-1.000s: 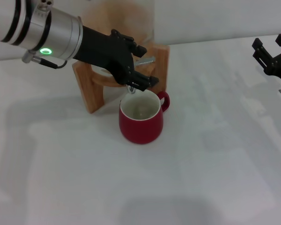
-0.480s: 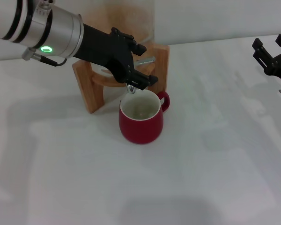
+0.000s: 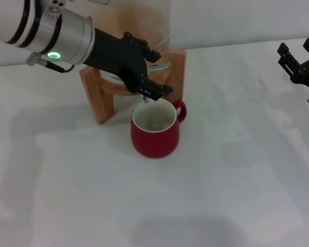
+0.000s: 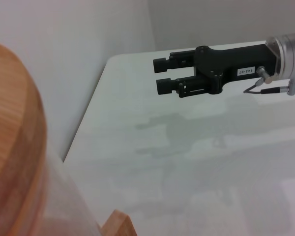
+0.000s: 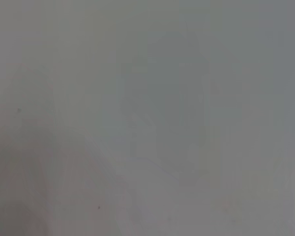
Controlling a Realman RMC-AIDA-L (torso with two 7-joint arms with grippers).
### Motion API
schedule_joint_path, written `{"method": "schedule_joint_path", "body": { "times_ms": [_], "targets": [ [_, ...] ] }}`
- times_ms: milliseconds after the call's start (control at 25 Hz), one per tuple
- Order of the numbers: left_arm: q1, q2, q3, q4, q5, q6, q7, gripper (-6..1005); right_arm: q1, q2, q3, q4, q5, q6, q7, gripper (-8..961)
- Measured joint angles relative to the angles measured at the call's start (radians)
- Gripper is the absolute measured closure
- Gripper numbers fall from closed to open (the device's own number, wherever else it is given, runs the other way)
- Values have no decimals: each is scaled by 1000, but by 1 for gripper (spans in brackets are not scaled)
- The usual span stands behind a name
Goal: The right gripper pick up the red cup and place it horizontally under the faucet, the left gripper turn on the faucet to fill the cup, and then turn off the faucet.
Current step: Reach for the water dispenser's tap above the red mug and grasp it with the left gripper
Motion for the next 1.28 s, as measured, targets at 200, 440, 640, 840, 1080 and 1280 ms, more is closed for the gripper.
{"method": "schedule_joint_path", "body": {
  "times_ms": [200, 440, 640, 840, 1080, 1280],
  "targets": [
    [-1, 0, 18, 0, 0, 9, 2, 160, 0, 0, 0, 0, 0, 0, 0, 271],
    [-5, 0, 42, -1, 0, 22, 10, 160, 0, 0, 0, 0, 0, -2, 0, 271],
    [-11, 0, 43, -3, 0, 24, 14, 160, -1, 0, 0, 0, 0, -4, 0, 271],
    [-12, 0, 45, -3, 0, 26, 20, 159, -1, 0, 1, 0, 0, -6, 0, 271],
    [-21, 1, 54, -3, 5, 35, 24, 160, -1, 0, 3, 0, 0, -6, 0, 271],
    [-31, 0, 59, -2, 16, 37, 25, 162, -1, 0, 3, 0, 0, -8, 0, 270]
  ]
}}
